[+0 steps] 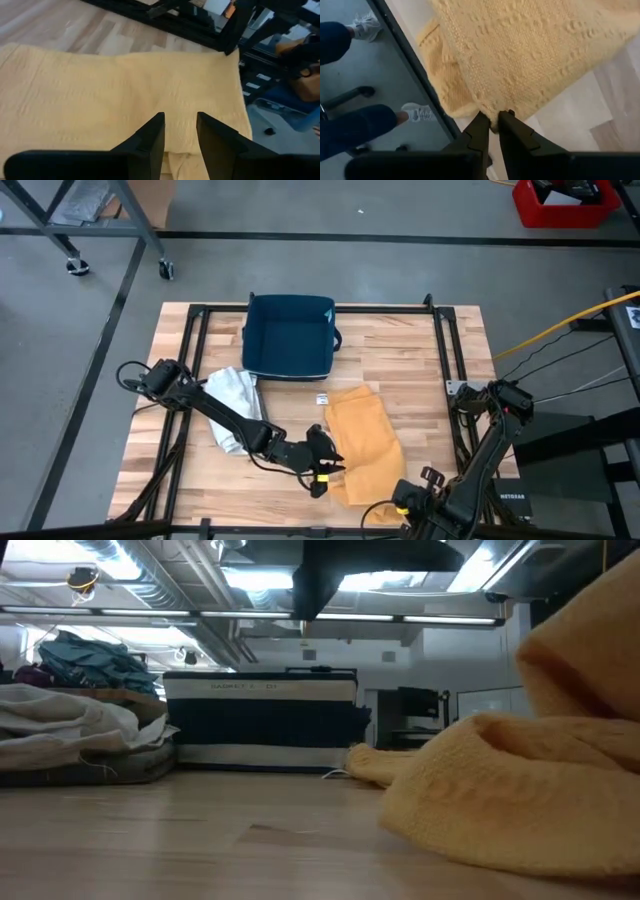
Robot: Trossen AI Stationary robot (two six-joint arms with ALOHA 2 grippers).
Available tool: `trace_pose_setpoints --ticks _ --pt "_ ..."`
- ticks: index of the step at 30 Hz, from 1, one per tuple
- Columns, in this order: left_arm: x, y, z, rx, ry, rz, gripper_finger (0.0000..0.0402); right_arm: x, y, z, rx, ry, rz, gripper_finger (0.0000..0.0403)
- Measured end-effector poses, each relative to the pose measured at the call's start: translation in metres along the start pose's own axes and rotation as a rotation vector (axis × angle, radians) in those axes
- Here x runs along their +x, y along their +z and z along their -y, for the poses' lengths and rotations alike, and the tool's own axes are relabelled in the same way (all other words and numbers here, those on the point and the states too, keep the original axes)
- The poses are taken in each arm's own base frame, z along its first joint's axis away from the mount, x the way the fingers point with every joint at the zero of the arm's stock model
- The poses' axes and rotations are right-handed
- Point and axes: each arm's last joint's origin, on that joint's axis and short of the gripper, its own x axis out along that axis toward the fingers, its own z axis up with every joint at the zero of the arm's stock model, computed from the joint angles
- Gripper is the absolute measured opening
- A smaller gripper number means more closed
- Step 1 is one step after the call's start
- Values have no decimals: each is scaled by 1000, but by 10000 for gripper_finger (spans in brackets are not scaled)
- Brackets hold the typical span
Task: Fold towel
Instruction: Fold the yellow towel
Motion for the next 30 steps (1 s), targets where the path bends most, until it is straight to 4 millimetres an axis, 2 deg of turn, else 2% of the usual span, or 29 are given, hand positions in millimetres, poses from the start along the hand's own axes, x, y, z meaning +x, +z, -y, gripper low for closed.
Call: trace_pose_setpoints --ticks 6,11,14,20,24,30 --pt "2 -5 -3 13 26 -38 102 0 1 0 4 2 11 47" --pt "1 -10 -5 106 50 -89 102 4 -2 -3 0 18 -88 54" --pt "0 -16 -9 165 83 -152 102 11 -5 -3 29 37 -167 82" --pt "-2 -29 -18 238 148 -276 102 29 -10 -3 82 73 -228 168" --pt "4 -41 -22 164 187 -326 102 31 -11 -3 83 80 -275 196" --pt "19 -54 -21 -13 146 -309 88 22 -23 -9 36 121 -344 192"
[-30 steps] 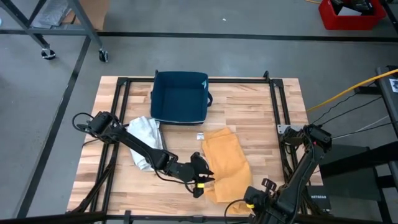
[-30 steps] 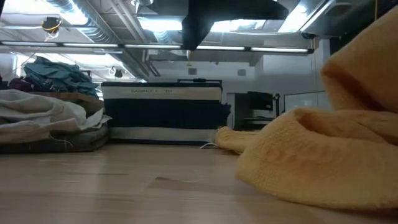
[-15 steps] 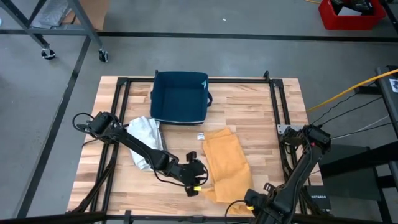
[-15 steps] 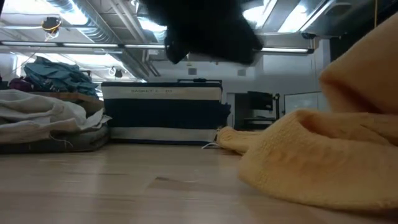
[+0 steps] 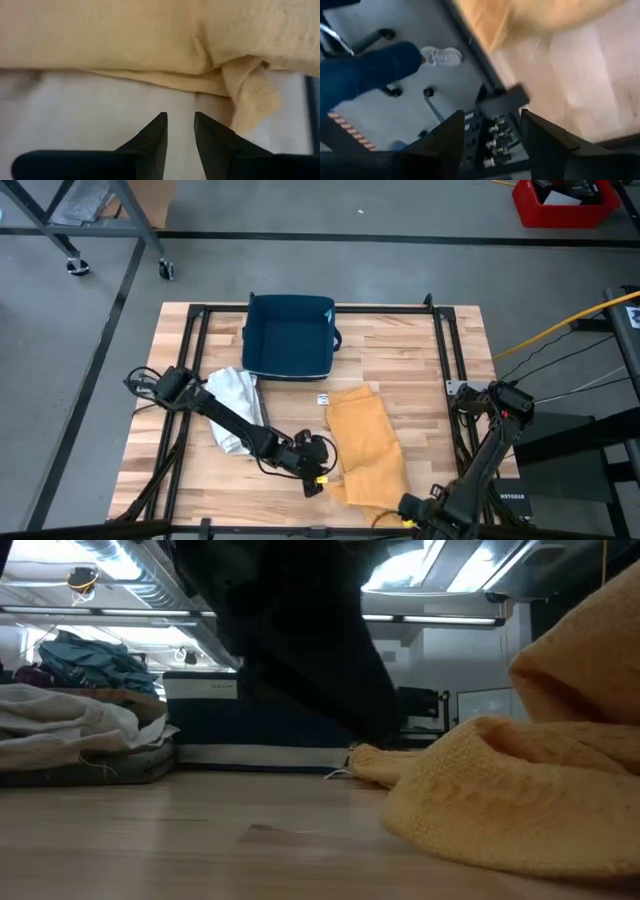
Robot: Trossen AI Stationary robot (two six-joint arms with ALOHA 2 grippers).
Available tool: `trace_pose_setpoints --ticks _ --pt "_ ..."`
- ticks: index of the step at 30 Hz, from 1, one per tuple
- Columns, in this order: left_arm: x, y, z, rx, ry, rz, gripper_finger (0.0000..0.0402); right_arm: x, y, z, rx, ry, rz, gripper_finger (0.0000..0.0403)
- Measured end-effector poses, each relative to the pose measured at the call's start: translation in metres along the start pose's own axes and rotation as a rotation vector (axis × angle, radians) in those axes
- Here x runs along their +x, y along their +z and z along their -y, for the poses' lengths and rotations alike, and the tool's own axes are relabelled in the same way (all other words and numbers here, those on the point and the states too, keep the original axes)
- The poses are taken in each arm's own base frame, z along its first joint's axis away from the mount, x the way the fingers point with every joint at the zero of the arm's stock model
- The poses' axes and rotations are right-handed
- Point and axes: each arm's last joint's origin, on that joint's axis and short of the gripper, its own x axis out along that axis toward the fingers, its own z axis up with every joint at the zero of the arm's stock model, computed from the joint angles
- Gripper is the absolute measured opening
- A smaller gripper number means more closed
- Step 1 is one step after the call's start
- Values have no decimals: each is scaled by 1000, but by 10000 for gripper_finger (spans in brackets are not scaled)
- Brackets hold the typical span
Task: Fold towel
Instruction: Fold the yellow towel
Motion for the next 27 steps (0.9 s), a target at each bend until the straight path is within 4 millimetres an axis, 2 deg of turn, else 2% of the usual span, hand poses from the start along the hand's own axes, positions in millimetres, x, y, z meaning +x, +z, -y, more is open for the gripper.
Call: trace_pose_setpoints --ticks 4,10,16,20,27 --pt "17 -10 5 -42 -92 -28 67 -4 -10 -5 -32 24 91 189" --pt "39 -18 15 -167 -250 22 45 -5 -6 -9 -32 66 206 189" --pt "37 -8 27 -197 -372 142 32 -7 -1 -9 -14 71 331 189" --pt "35 -4 31 -185 -385 157 29 -9 7 -9 4 73 519 189" --pt "31 -9 42 -178 -426 168 30 -18 28 -8 63 74 811 189"
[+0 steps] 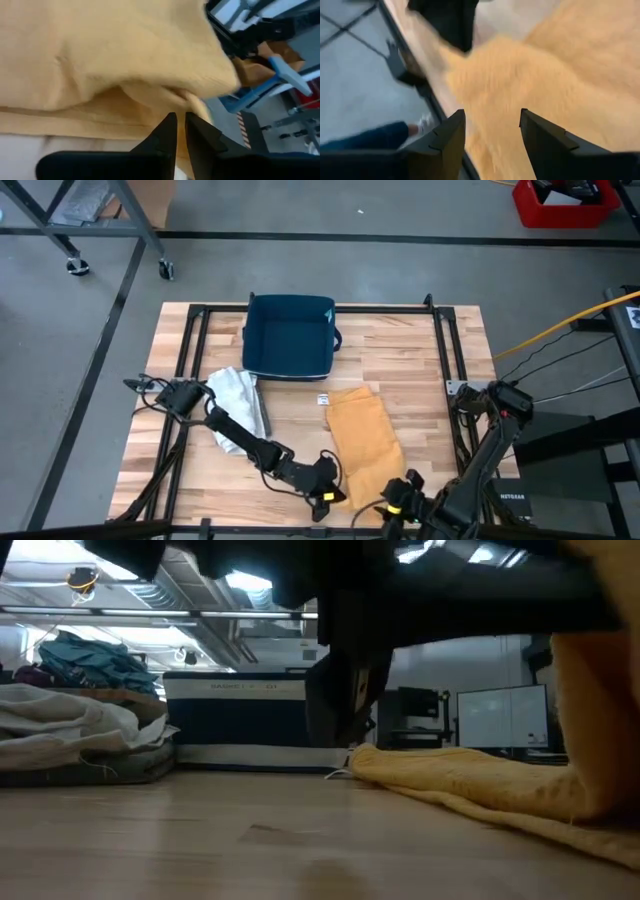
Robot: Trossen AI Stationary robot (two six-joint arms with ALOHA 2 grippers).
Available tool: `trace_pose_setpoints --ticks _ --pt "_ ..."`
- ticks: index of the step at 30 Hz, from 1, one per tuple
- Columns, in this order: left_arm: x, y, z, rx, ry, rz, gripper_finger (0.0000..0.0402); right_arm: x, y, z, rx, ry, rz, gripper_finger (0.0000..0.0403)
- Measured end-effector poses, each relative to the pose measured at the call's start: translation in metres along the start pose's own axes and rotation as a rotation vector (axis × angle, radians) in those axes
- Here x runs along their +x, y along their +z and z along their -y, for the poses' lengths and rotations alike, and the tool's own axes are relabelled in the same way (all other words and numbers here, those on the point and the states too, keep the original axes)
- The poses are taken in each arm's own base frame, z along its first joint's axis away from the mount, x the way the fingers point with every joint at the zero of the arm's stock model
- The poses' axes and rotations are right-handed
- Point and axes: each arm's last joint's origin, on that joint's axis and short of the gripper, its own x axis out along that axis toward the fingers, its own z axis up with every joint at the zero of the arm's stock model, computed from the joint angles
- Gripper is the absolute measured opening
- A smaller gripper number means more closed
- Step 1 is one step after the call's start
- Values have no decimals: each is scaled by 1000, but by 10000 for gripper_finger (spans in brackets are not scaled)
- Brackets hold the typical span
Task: Fold towel
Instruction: Fold the yellow towel
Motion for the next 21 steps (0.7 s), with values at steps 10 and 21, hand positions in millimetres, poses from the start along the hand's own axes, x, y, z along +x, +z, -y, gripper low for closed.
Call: trace_pose_setpoints --ticks 10,21 --pt "2 -6 2 1 -11 17 31 19 27 -16 -29 145 -208 189" --pt "3 -3 1 19 -12 31 31 24 35 -18 -16 166 -181 189"
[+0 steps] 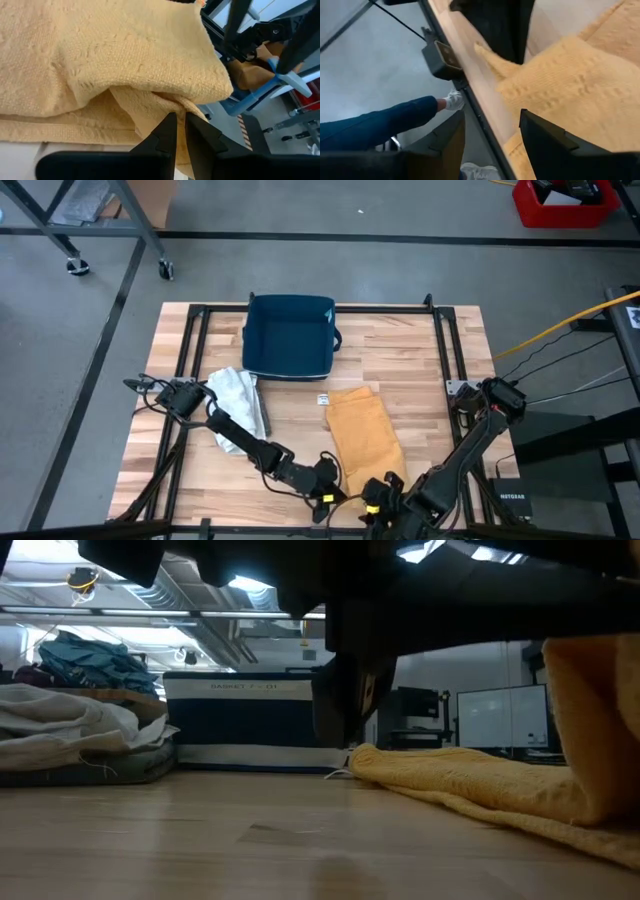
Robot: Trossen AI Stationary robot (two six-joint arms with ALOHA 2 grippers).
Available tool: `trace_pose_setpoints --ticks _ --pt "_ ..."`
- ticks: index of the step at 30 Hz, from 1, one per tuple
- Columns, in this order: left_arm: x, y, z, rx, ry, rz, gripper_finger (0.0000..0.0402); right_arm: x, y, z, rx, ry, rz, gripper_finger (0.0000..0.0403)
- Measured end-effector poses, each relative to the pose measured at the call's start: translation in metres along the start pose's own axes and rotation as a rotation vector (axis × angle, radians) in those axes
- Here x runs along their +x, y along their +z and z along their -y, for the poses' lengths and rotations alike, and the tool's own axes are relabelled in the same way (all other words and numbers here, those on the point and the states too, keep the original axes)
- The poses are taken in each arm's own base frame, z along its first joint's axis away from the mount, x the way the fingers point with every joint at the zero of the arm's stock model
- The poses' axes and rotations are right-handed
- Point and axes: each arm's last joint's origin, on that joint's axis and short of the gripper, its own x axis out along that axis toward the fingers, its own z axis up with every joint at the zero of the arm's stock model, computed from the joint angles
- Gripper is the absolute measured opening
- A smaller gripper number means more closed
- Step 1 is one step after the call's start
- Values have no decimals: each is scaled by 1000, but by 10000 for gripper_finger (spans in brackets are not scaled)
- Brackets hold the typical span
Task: Fold towel
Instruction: Fold the yellow towel
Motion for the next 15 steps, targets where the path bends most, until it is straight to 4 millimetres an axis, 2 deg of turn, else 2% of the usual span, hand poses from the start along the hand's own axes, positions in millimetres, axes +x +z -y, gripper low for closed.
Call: trace_pose_setpoints --ticks 8,15 --pt "0 2 2 -8 -16 16 31 21 -9 4 -123 -60 -37 188" --pt "0 1 1 -11 -14 14 31 27 -12 11 -154 -137 -46 188"
